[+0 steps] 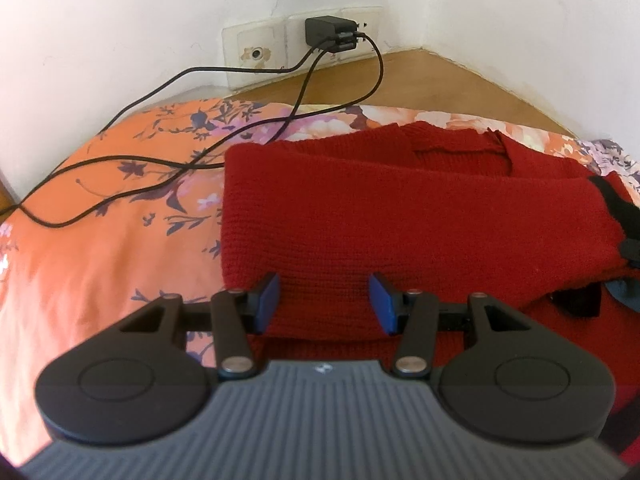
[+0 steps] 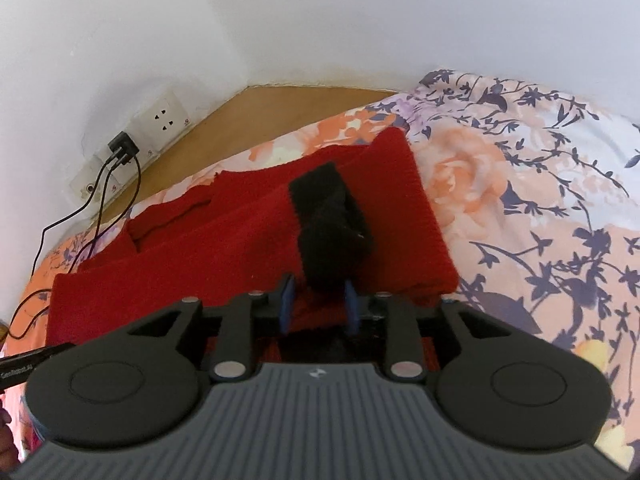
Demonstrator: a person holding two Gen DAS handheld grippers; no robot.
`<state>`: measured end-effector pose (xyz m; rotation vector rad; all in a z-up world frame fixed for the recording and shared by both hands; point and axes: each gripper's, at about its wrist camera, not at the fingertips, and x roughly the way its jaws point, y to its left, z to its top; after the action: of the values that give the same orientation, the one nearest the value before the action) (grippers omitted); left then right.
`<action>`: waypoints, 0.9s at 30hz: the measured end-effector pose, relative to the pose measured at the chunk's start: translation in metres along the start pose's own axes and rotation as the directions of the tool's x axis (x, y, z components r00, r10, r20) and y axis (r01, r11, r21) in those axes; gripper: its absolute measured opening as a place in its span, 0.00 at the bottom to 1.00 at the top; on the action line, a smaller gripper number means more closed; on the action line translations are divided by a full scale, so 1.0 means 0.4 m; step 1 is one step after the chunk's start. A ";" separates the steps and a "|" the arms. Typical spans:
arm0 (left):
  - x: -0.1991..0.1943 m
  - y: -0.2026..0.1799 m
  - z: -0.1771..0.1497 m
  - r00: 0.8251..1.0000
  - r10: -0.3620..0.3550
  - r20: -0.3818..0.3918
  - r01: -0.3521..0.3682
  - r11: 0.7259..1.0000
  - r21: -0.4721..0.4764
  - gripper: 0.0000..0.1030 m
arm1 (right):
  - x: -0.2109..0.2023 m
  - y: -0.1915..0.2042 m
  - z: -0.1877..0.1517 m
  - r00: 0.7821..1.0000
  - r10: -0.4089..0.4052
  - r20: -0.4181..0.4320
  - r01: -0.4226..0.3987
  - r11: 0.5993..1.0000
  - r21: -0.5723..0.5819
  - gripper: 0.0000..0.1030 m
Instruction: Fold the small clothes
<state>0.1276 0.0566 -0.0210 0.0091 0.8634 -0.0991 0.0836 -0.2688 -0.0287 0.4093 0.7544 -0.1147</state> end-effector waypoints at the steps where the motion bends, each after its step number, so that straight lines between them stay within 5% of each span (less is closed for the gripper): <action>1: -0.004 0.001 -0.001 1.000 -0.002 0.002 0.002 1.000 0.002 0.50 | -0.011 0.004 -0.001 1.000 -0.002 0.002 0.002 1.000 -0.011 0.42; 3: -0.016 0.004 -0.002 1.000 -0.006 0.004 0.006 1.000 0.006 0.50 | -0.037 0.008 -0.005 1.000 -0.015 0.014 0.015 1.000 -0.027 0.55; 8: -0.059 0.014 -0.010 1.000 -0.005 0.007 0.005 1.000 0.023 0.50 | -0.105 0.014 -0.026 0.999 -0.008 0.038 0.009 1.000 -0.030 0.64; 20: -0.166 0.102 -0.092 0.998 -0.058 -0.012 0.059 0.998 0.011 0.50 | -0.262 0.054 -0.147 0.996 -0.003 0.093 0.007 0.999 -0.036 0.71; 27: -0.219 0.150 -0.160 0.999 -0.023 -0.043 0.022 1.000 -0.015 0.50 | -0.320 0.053 -0.199 0.995 -0.009 0.099 0.020 0.994 -0.110 0.74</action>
<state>0.0279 0.1269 0.0020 -0.0118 0.9074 -0.1143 -0.0553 -0.2232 0.0140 0.2904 0.6631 -0.1052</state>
